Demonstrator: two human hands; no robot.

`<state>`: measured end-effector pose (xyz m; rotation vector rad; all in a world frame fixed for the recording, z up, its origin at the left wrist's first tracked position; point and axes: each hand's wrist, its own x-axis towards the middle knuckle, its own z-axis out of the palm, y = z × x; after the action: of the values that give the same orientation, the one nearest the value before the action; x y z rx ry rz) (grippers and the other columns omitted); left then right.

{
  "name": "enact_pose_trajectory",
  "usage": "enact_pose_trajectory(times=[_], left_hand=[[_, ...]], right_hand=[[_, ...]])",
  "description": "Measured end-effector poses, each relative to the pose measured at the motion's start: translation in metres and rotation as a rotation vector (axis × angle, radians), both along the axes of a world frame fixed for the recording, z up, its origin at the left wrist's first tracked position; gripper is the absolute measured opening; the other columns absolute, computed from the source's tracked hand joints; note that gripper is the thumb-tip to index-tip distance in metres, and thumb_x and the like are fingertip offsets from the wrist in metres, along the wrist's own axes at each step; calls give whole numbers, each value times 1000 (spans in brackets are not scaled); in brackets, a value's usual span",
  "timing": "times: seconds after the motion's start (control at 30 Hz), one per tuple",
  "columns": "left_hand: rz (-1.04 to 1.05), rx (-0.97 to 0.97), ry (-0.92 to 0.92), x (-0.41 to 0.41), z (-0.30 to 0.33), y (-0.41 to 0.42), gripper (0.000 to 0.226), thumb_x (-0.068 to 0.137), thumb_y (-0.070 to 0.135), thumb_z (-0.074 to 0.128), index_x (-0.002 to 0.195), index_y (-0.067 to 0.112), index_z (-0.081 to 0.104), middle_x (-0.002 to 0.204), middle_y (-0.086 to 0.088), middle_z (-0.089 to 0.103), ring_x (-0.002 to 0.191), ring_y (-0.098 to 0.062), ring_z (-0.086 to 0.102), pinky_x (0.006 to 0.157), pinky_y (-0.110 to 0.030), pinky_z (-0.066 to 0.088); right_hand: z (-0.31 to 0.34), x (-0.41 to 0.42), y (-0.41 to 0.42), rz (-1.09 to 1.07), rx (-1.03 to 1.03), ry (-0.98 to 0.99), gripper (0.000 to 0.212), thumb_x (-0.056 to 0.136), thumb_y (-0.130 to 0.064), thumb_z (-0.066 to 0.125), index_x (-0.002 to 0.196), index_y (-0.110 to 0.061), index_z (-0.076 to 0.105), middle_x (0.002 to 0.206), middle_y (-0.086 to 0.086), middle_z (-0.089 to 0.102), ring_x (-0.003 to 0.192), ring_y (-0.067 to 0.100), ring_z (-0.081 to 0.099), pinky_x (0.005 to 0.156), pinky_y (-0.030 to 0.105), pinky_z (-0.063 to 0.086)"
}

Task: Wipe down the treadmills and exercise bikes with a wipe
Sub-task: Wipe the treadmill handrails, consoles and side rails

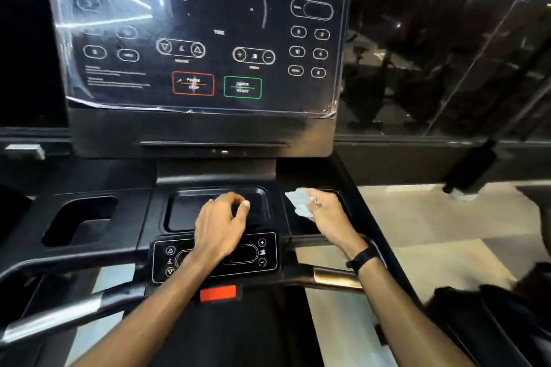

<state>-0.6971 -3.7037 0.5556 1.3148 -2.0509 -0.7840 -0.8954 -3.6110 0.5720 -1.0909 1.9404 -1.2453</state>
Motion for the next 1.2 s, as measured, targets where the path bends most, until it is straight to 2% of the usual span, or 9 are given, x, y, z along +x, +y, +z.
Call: enact_pose_trajectory(times=[0.07,0.13,0.27,0.4,0.53,0.67,0.83,0.97,1.2], left_hand=[[-21,1,-50,-4,0,2,22,95,38,56,106,26,69,93,1,72,94,-27,63,82,-37,48],[-40,0,-69,-11,2,-1,23,95,37,56,110,25,69,97,0,71,95,-27,63,83,-36,48],[-46,21,-81,-14,2,-13,27,96,37,56,117,22,67,105,2,70,94,-22,61,79,-31,42],[59,120,35,-2,5,-45,22,96,37,58,109,23,69,105,6,72,97,-15,64,87,-35,48],[170,145,89,24,3,-80,15,96,38,60,98,26,69,93,5,71,94,-21,67,90,-40,52],[235,158,91,52,-6,-100,17,95,36,60,101,25,71,94,0,73,96,-26,68,91,-44,53],[345,159,58,75,-20,-108,17,95,32,59,103,23,70,97,-3,74,96,-28,67,85,-39,51],[465,124,74,90,-21,-109,20,95,30,60,109,19,70,102,-4,75,98,-28,67,84,-37,48],[591,65,55,107,-29,-98,27,95,26,61,119,14,66,117,-6,71,111,-30,62,101,-44,43]], right_hand=[[-9,1,2,-9,48,-23,43,96,-2,43,117,-25,72,117,-2,70,117,17,63,93,18,51],[-18,-1,0,-10,62,-16,41,97,6,40,127,-8,65,122,5,66,123,22,59,91,13,47],[-23,2,-12,-6,81,245,44,102,-9,42,145,-14,52,139,5,58,126,16,52,101,19,35],[-38,1,-22,399,171,379,56,107,-32,40,159,-20,21,163,-12,12,149,-3,3,120,15,1],[-63,-14,-35,649,253,795,83,93,-68,0,160,-20,5,165,-10,-5,151,0,-10,124,27,-6],[-68,-16,-60,848,219,1144,84,94,-62,-16,160,-12,0,167,1,-10,153,14,-16,123,39,-10],[-63,15,-111,993,172,1299,79,101,-53,-10,158,-2,13,167,15,7,154,25,0,120,40,-10],[-59,42,-151,1220,166,1296,67,104,-48,2,158,-11,-9,165,4,-18,150,16,-23,119,38,-22],[-66,128,-199,1312,64,1306,65,108,-39,20,159,-9,-5,166,8,-14,152,18,-20,120,42,-22]])
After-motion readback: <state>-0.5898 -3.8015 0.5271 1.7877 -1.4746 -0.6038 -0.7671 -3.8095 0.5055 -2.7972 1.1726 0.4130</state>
